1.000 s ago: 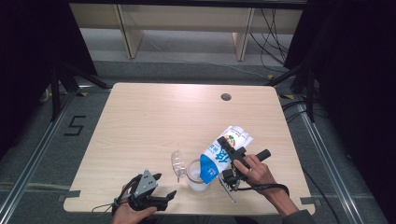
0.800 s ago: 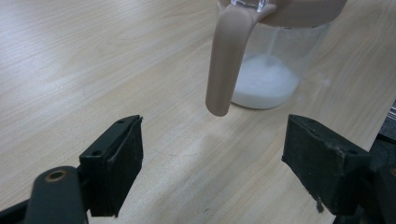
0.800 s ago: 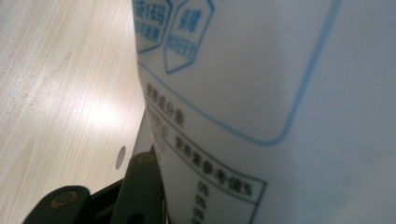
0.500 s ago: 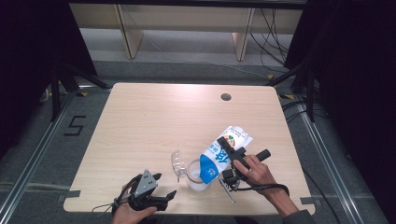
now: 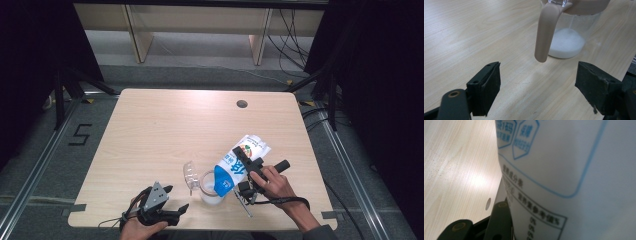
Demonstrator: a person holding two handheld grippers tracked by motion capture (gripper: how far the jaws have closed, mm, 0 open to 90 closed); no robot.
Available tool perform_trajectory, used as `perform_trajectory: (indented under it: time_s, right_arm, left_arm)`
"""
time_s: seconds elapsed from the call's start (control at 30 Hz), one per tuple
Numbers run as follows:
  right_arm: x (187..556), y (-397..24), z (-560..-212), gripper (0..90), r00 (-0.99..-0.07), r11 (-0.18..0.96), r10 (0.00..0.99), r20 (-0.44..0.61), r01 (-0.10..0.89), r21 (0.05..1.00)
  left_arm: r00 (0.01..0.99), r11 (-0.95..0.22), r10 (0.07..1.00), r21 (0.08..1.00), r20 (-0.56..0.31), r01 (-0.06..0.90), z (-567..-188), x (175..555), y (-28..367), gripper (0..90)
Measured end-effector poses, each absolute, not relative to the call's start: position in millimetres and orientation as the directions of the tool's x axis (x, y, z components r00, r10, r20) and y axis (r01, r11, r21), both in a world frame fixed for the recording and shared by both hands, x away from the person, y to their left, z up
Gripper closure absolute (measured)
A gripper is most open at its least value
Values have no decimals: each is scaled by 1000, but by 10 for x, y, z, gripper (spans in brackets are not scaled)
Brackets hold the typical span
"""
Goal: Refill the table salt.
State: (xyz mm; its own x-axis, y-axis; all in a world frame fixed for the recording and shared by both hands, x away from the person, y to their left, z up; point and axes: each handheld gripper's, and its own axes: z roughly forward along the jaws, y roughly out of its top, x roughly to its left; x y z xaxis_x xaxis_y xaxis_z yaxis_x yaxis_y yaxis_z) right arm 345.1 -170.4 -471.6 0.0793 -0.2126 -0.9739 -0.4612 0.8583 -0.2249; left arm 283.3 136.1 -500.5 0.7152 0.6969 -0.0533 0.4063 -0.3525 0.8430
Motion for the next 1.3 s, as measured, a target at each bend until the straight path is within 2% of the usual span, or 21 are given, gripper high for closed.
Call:
perform_trajectory:
  time_s: [0.33,0.6,0.77,1.3]
  right_arm:
    - [3457,-1716,-4740,621,58,871,-198,-979,-448,-203]
    - [3458,-1697,-4712,624,89,850,-230,-969,-466,-245]
    - [3452,-1709,-4745,624,60,867,-203,-977,-452,-208]
    - [3450,-1703,-4730,628,76,862,-223,-972,-451,-233]
  left_arm:
    - [715,-353,697,843,-53,406,-5005,2833,1361,197]
    - [714,-350,699,847,-49,400,-5008,2831,1357,197]
    - [713,-353,700,846,-45,400,-5007,2832,1358,197]
    - [712,-354,700,845,-45,401,-5007,2832,1359,197]
